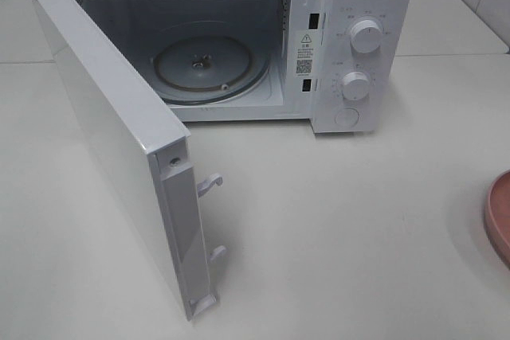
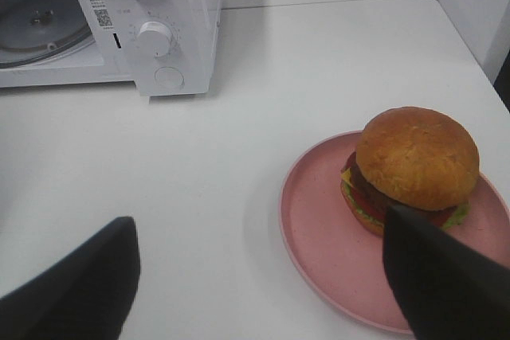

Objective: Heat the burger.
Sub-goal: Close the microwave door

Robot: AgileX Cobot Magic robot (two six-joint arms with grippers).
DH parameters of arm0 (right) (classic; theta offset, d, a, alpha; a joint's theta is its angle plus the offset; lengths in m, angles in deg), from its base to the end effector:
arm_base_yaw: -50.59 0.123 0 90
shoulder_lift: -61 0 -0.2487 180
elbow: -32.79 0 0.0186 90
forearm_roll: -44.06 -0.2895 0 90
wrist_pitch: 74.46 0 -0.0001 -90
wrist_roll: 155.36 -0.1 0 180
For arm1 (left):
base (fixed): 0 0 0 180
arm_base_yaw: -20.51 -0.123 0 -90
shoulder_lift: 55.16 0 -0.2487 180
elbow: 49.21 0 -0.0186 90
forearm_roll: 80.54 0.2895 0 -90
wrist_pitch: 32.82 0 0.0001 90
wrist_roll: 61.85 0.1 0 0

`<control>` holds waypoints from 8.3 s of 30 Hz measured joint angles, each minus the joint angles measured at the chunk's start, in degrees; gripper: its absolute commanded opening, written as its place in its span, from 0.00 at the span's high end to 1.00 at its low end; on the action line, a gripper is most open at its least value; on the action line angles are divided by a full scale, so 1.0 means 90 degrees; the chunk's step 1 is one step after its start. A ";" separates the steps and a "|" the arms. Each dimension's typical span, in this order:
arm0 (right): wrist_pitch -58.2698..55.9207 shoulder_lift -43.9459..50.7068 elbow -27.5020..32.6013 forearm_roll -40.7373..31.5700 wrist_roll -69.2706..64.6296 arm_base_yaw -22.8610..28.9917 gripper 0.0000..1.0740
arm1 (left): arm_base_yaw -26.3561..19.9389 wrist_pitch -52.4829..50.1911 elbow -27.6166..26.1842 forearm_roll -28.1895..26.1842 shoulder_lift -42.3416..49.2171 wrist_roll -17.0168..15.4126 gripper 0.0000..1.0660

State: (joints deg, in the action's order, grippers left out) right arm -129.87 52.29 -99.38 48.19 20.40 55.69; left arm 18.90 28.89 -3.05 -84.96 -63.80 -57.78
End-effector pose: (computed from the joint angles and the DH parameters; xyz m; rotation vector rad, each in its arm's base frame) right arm 0.0782 0.0010 0.2985 -0.0155 1.9520 0.0227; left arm 0.0694 -0.0048 0.2979 0.0492 2.0306 -0.0296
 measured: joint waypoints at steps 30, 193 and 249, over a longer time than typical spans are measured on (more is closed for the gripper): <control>0.0000 0.0000 0.0000 0.0000 0.0000 0.0000 0.31 | 0.0000 0.0000 0.0000 0.0000 0.0000 0.0000 0.06; 0.0000 0.0000 0.0000 -0.0013 0.0000 0.0000 0.31 | 0.2190 -1.2064 -0.0783 0.2088 -1.0848 -0.1687 1.00; -0.0006 0.0000 0.0000 -0.0019 0.0000 0.0000 0.31 | 0.4106 -1.0218 -0.3909 0.1706 -1.2433 -0.1662 1.00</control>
State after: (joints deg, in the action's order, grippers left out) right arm -129.92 52.29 -99.38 48.01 20.40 55.69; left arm 55.86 -63.07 -38.23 -69.60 -175.70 -72.74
